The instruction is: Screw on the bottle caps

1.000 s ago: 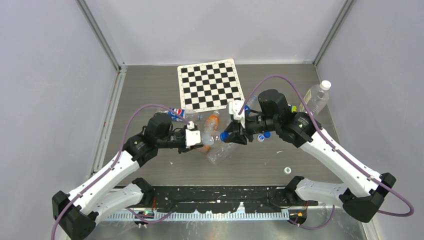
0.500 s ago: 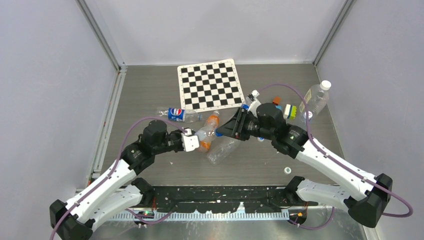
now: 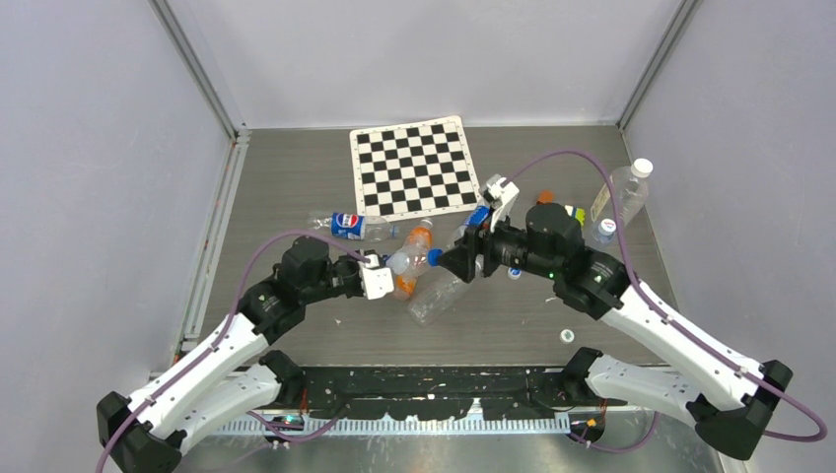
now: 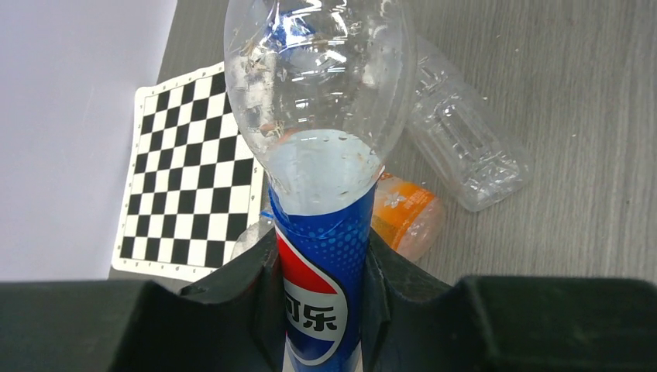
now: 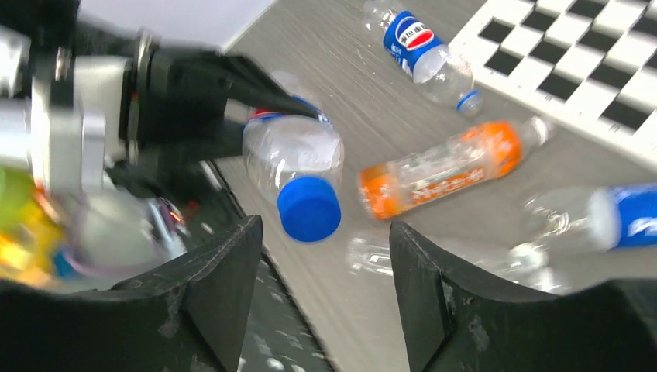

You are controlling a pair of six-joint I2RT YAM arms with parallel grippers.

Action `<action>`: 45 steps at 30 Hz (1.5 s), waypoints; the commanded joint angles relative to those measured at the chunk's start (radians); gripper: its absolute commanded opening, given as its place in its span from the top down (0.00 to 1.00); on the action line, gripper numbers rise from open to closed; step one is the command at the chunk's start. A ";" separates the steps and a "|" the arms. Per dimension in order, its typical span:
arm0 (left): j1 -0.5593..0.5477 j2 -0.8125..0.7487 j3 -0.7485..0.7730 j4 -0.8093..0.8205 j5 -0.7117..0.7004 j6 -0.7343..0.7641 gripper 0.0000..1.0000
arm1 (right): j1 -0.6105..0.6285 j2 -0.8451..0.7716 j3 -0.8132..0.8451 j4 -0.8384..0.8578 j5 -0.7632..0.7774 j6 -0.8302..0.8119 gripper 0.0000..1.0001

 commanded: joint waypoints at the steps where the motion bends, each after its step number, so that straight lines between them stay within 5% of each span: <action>1: -0.003 0.020 0.068 0.000 0.083 -0.047 0.67 | 0.000 -0.091 0.010 -0.087 -0.170 -0.687 0.33; 4: -0.003 0.047 0.088 -0.031 0.137 -0.068 0.67 | 0.000 -0.117 0.006 -0.147 -0.227 -0.952 0.31; 11: -0.003 0.088 0.120 -0.081 0.239 -0.092 0.67 | 0.000 -0.044 0.144 -0.336 -0.348 -1.205 0.30; 29: -0.003 0.106 0.133 -0.097 0.299 -0.113 0.68 | 0.006 0.046 0.194 -0.345 -0.452 -1.237 0.50; 33: -0.004 0.107 0.133 -0.098 0.303 -0.113 0.68 | 0.010 0.062 0.196 -0.338 -0.466 -1.226 0.61; 39: -0.003 0.107 0.131 -0.097 0.279 -0.105 0.68 | 0.012 0.076 0.167 -0.275 -0.419 -1.078 0.98; 45: -0.004 0.095 0.116 -0.082 0.193 -0.072 0.68 | 0.013 0.098 0.127 -0.131 -0.227 -0.464 0.99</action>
